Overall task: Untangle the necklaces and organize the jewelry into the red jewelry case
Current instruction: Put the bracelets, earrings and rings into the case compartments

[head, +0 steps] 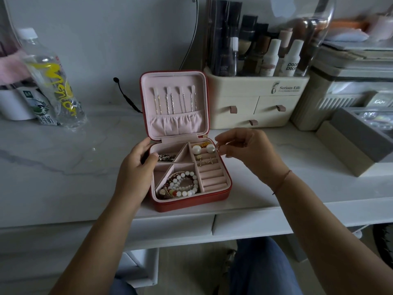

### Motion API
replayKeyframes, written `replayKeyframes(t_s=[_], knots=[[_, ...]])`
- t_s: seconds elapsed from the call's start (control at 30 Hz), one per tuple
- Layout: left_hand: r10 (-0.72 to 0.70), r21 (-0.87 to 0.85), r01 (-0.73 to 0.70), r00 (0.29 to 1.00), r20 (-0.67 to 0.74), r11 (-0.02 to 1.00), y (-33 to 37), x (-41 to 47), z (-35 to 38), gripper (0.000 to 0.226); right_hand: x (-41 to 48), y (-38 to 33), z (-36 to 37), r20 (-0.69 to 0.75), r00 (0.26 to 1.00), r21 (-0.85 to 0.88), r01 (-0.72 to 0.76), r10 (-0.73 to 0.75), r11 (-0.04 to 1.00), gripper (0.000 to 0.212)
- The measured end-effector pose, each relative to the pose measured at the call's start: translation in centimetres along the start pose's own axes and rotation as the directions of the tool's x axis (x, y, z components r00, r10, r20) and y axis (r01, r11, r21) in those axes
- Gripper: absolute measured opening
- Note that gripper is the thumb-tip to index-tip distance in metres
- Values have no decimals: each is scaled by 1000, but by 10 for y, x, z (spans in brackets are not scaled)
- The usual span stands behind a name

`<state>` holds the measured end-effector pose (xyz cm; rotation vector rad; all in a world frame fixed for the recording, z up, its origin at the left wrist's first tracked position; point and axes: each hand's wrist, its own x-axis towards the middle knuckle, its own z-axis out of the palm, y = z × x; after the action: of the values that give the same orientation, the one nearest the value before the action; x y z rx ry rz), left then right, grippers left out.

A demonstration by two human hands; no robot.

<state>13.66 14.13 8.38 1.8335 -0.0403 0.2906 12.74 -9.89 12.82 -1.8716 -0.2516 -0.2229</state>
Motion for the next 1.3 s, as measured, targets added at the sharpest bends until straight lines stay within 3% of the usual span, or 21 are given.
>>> replayKeyframes(t_s=[0.2,0.47,0.67,1.03,1.3], knots=[[1,1,-1,1000,-2,1000,1,0,0,40,-2,1,3,-2,1000,41,0,0,999,18],[-2,8,2,1000,3,1000,2,-1,0,41,-4,0,4,-19,1000,88,-6,7,996,24],[-7,4,7,1000,7,1000,4,-3,-1,41,-4,-2,5,-22,999,70,-30,31,997,12],[-10,-1,10,1000,12,1000,6,-4,-1,40,-3,3,14,-40,998,-184,39,-47,982,13],[-5,3,5,1000,13,1000,5,-3,-1,40,1,-1,20,36,989,-410,147,-145,900,13]])
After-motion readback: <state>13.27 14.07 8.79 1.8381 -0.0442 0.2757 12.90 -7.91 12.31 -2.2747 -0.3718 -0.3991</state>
